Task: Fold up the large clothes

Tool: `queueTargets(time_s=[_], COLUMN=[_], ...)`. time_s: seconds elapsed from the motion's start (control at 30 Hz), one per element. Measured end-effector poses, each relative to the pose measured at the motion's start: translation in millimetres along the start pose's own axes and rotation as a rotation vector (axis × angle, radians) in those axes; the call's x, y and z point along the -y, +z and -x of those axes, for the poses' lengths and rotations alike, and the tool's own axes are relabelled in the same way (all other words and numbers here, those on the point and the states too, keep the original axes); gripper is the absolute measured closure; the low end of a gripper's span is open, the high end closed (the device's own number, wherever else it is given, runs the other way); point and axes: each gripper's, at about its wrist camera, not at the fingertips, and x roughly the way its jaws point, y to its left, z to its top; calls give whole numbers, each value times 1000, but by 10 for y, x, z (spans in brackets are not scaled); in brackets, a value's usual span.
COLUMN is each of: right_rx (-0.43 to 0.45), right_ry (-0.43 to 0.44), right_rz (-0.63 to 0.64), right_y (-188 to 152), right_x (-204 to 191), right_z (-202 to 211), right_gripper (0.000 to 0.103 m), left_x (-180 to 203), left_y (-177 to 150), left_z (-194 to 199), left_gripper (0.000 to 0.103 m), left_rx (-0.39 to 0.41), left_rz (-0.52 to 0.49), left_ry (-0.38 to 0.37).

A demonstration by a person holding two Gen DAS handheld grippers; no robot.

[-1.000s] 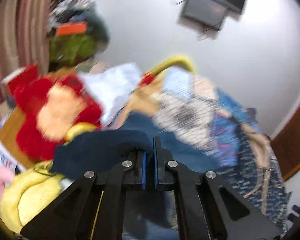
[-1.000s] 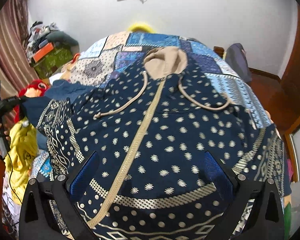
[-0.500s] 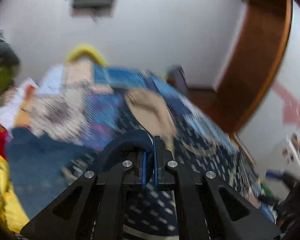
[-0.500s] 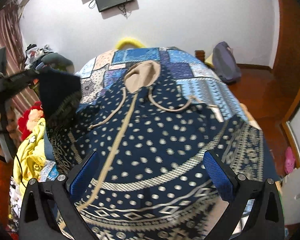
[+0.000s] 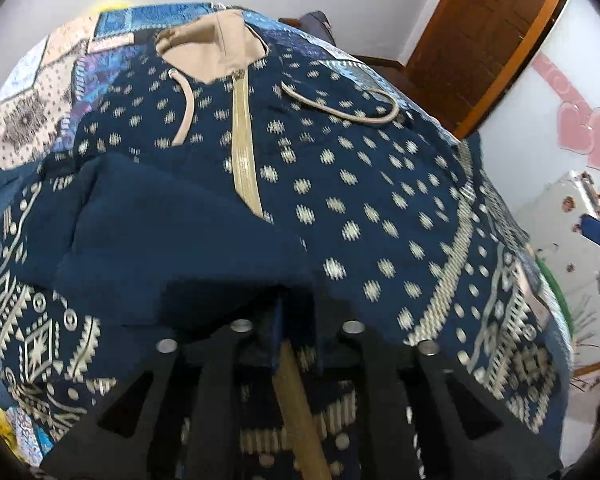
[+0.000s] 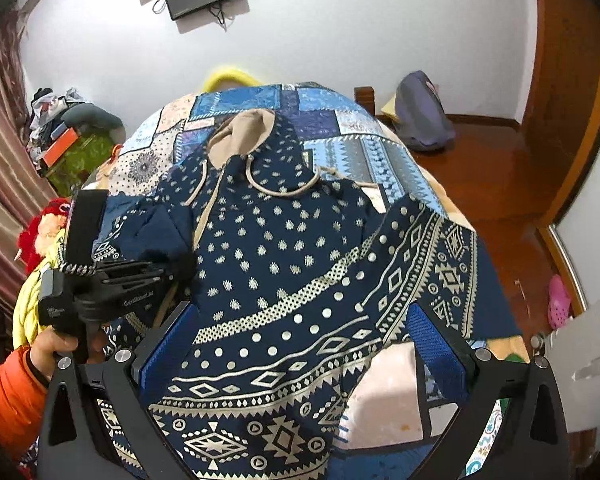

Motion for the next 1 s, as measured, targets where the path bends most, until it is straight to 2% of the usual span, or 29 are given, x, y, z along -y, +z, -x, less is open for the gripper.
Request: queueTargets(time_s=[0.03,0.1,0.17,0.23,0.27,0.33,0.4,0.5,0.6,0.83,0.9,1.0], right_rx=[-2,-6,-1,1,3,2,-6,-22,-55,-161,-184,-168], right_ry=[0,0,3,11,18,33,51,81,118,160,149,81], right_rz=[4,20,44,71,95,135,178,241,333,474,512,567], right_y=[-1,21,55,98,129,179,226,270,312,312,308,315], right_x=[-14,-89,-200,-318,-426,-614,-833,-1157,-1583,-2372,-2523,-2660], right_z=[-9,-18,-27,-45,-58,-106,-185,-339,-585,-1354,-1592,-1866], right_gripper=[0,0,0,0,0,0,0,0,0,0,2,12], left_x=[-16,-57,-132,-252,-339,-552,-808,-1186,-1545,-1982,-2030,-2105], left_y=[-42,-96,-173,-222,-241,-296,-371,-498,-655,-943,-969,-958], left_z=[59,179,396,600,706,928,1101,1238,1248,898,776,660], left_gripper=[69,54,50,40,38,32,30,21,19,19,20,20], left_rx=[-5,0,37,66,84,124,150,156,130,36,31,62], left_rz=[-1,-3,-13,-8,1,19,47,81,132,202,213,236], left_ry=[-9,-3,13,42,60,93,131,205,247,241,244,277])
